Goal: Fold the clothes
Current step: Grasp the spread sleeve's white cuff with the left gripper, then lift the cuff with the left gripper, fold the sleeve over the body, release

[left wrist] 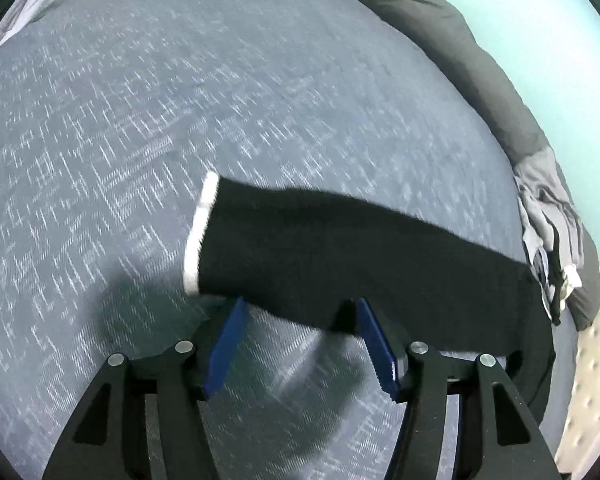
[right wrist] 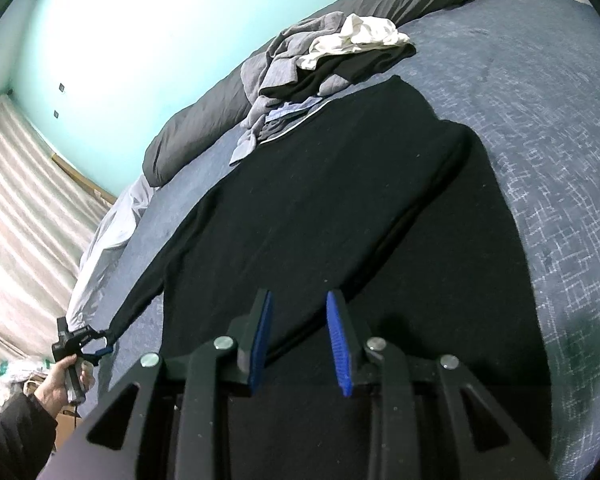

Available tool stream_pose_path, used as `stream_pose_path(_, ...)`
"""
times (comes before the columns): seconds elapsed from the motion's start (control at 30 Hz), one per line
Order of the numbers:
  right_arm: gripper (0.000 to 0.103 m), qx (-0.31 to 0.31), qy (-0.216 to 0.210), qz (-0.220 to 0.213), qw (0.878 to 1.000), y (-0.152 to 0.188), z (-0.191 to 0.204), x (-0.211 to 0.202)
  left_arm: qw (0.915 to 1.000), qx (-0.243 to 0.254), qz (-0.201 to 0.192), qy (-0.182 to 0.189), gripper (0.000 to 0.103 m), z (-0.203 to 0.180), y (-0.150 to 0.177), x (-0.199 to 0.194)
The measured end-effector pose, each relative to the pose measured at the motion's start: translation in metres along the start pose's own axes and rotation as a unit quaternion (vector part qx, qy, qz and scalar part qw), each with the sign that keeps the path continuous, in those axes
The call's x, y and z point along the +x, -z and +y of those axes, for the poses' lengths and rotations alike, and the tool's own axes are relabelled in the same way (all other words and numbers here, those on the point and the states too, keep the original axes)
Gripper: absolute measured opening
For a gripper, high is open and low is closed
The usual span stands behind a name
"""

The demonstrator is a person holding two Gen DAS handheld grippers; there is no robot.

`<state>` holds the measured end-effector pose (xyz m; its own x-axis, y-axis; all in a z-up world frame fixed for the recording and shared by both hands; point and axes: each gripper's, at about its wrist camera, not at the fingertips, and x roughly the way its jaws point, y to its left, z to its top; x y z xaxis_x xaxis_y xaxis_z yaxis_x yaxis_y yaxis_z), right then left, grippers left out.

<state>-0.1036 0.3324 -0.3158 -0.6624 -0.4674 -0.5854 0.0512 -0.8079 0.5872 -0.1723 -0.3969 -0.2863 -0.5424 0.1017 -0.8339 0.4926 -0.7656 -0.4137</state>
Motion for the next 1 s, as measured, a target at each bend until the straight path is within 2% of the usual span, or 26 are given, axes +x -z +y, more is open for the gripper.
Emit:
stream_pose_path(0.13, 0.028, -0.009, 0.001, 0.002, 1.0, 0.0, 0.005, 0.002, 0.9997, -0.017, -0.018, -0.005, 0.062, 0.006, -0.01, 0.001)
stream_pose_path(0.3, 0.028, -0.017, 0.001, 0.005, 1.0, 0.001, 0.007, 0.005, 0.9996, 0.002, -0.026, -0.005, 0.061, 0.0, -0.013, 0.008)
stream_pose_path(0.37, 0.028, -0.019, 0.002, 0.005, 1.0, 0.001, 0.008, 0.005, 0.9995, 0.01, -0.03, -0.005, 0.053, -0.003, -0.014, 0.009)
stream_pose_path(0.43, 0.028, -0.02, 0.002, 0.004, 1.0, 0.001, 0.008, 0.004, 0.9994, 0.019, -0.03, -0.002, 0.036, -0.006, -0.015, 0.007)
stream_pose_path(0.5, 0.028, -0.021, 0.002, 0.003, 1.0, 0.001, 0.008, 0.003, 0.999, 0.028, -0.034, 0.002, 0.024, -0.012, -0.019, 0.004)
stream_pose_path(0.67, 0.028, -0.017, 0.002, 0.0, 1.0, 0.002, 0.007, 0.002, 0.9974, 0.047, -0.052, 0.016, 0.019, -0.03, -0.028, -0.014)
stream_pose_path(0.83, 0.028, -0.013, -0.001, -0.004, 1.0, 0.0, 0.007, 0.0, 0.9931, 0.084, -0.072, 0.038, 0.015, -0.066, -0.032, -0.045)
stream_pose_path(1.0, 0.028, -0.005, -0.005, -0.007, 1.0, -0.002, 0.004, -0.004, 0.9842, 0.134, -0.084, 0.08, 0.013, -0.131, -0.029, -0.072)
